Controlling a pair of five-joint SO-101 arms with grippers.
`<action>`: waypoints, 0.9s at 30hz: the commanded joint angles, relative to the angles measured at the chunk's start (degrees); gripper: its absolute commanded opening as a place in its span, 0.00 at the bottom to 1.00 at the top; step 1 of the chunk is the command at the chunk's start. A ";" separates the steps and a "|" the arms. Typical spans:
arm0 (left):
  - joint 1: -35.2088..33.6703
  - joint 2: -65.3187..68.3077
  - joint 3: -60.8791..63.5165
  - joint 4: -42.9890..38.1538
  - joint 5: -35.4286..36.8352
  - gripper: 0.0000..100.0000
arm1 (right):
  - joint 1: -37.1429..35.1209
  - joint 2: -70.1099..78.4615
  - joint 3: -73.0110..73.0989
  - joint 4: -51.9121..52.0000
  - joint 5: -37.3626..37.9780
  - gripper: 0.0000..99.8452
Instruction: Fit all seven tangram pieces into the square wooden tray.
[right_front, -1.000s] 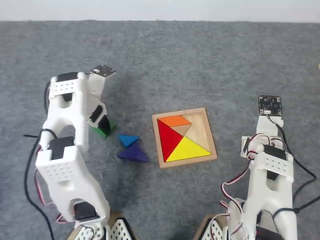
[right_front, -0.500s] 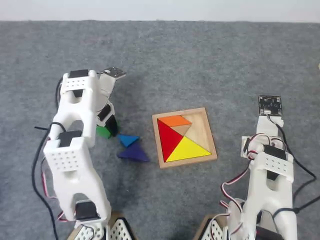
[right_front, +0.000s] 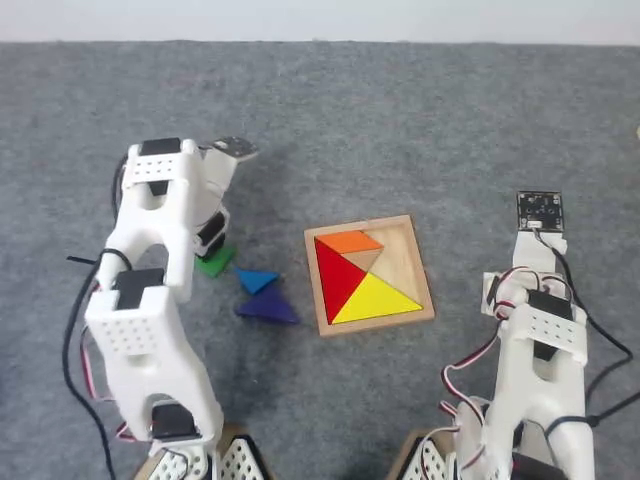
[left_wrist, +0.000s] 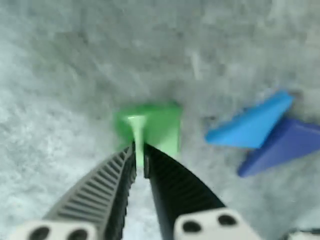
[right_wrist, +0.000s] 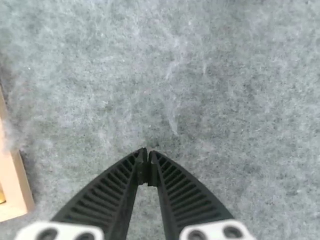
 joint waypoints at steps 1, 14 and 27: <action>2.46 -6.51 5.32 0.44 0.00 0.03 | 0.66 -0.57 -1.85 -1.19 -0.44 0.01; 0.00 -3.52 6.46 -7.38 1.23 0.22 | 0.75 -0.57 -1.85 -1.10 -0.44 0.01; -0.35 7.91 -6.37 -1.93 0.53 0.22 | 0.75 -0.57 -1.85 -1.19 -0.44 0.01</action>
